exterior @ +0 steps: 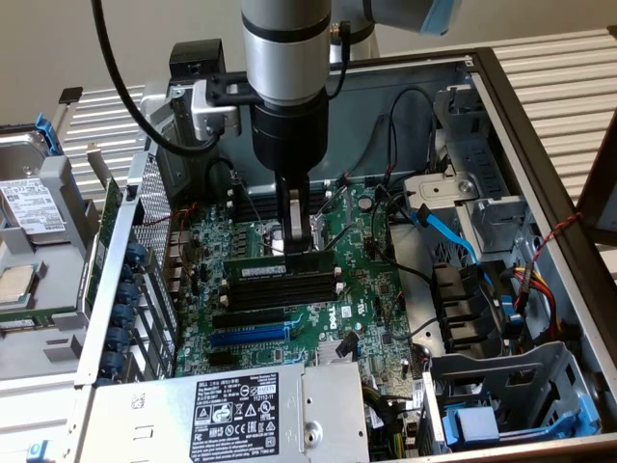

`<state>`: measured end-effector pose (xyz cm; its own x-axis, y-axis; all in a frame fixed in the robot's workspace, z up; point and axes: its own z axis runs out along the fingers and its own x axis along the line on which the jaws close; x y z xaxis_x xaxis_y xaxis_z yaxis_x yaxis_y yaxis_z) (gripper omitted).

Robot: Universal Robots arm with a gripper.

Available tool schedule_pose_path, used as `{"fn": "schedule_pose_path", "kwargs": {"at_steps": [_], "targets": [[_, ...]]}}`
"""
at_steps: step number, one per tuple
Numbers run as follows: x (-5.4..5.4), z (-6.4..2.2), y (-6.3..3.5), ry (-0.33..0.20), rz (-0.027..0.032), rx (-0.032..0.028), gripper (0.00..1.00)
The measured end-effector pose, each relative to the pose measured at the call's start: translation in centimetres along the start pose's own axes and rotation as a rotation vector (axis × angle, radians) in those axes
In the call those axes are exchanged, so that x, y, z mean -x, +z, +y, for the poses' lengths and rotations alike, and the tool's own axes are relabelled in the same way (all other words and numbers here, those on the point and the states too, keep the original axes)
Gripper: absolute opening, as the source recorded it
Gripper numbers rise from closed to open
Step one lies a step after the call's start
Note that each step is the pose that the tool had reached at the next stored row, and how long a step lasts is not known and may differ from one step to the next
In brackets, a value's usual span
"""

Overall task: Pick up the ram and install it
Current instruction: 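Insert the ram into the slot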

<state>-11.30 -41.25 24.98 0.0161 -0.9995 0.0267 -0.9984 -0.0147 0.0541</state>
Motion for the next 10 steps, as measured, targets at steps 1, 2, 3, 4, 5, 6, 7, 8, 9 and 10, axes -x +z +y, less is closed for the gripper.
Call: {"fn": "schedule_pose_path", "kwargs": {"at_steps": [1, 2, 3, 4, 5, 6, 7, 8, 9, 10], "targets": [[-0.02, -0.02, 0.03, -0.001, -0.0001, -0.0001, 0.13], [-0.05, -0.02, 0.05, -0.001, 0.0000, -0.0001, 0.13], [-0.09, -0.03, 0.07, -0.002, 0.0000, -0.0001, 0.13], [-0.12, -0.03, 0.11, -0.002, -0.0001, -0.0002, 0.13], [-0.16, -0.03, 0.14, -0.002, 0.0000, -0.0002, 0.13], [-0.19, -0.03, 0.17, -0.002, -0.0001, -0.0003, 0.13], [-0.19, -0.02, 0.18, -0.002, 0.0003, 0.0000, 0.13], [-0.19, -0.03, 0.20, -0.002, 0.0007, -0.0001, 0.13], [-0.19, -0.03, 0.27, -0.002, 0.0006, -0.0002, 0.13], [-0.19, -0.04, 0.36, -0.002, 0.0007, -0.0003, 0.13]]}}
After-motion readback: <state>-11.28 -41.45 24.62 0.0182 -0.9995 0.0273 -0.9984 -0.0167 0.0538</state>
